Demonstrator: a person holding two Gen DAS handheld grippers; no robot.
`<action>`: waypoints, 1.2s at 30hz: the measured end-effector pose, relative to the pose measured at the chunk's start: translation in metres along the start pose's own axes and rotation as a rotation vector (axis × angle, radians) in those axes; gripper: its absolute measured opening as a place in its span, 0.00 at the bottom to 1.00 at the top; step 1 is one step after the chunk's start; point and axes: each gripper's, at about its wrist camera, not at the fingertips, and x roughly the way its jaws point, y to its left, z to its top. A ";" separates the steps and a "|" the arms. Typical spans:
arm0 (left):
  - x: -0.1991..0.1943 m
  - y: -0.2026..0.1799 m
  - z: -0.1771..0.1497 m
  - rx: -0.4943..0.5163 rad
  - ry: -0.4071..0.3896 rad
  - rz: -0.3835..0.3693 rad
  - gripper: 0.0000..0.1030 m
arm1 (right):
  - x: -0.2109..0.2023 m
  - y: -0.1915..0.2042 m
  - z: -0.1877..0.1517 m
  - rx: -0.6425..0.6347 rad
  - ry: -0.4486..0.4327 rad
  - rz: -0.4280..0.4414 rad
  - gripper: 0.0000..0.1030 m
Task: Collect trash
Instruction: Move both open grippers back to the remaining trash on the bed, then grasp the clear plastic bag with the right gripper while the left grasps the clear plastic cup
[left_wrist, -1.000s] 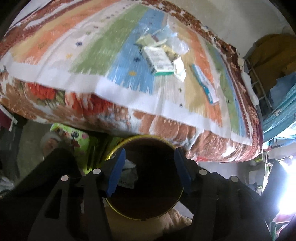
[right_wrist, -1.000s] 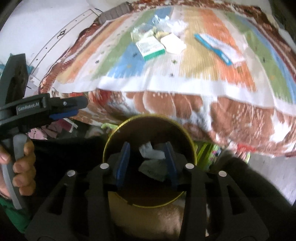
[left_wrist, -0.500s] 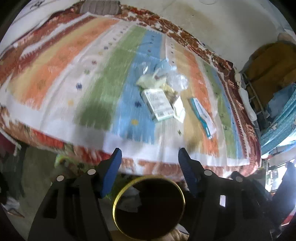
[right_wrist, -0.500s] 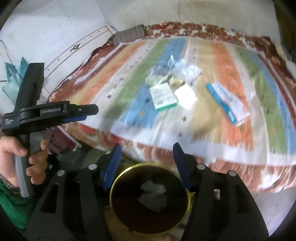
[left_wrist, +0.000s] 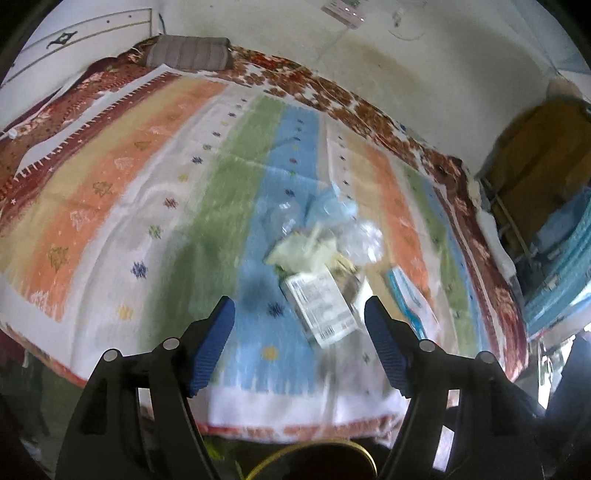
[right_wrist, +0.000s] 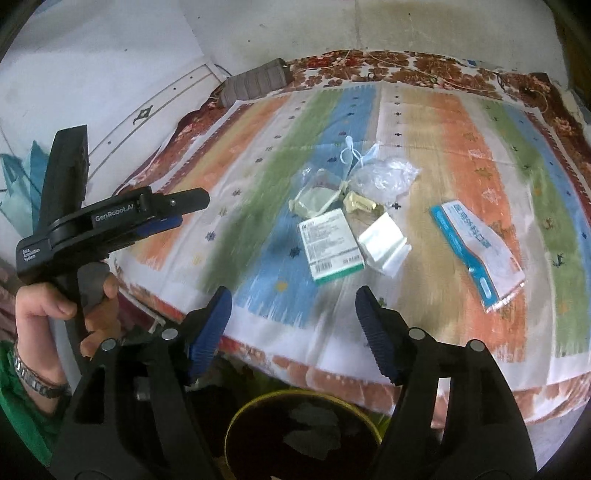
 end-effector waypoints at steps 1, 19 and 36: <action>0.005 0.003 0.004 -0.008 -0.006 -0.003 0.70 | 0.005 -0.001 0.005 0.006 -0.004 0.006 0.65; 0.083 0.027 0.055 -0.034 0.029 -0.119 0.71 | 0.099 -0.042 0.054 0.155 0.008 0.057 0.67; 0.138 0.038 0.080 -0.036 0.068 -0.115 0.71 | 0.182 -0.064 0.082 0.191 0.085 0.127 0.43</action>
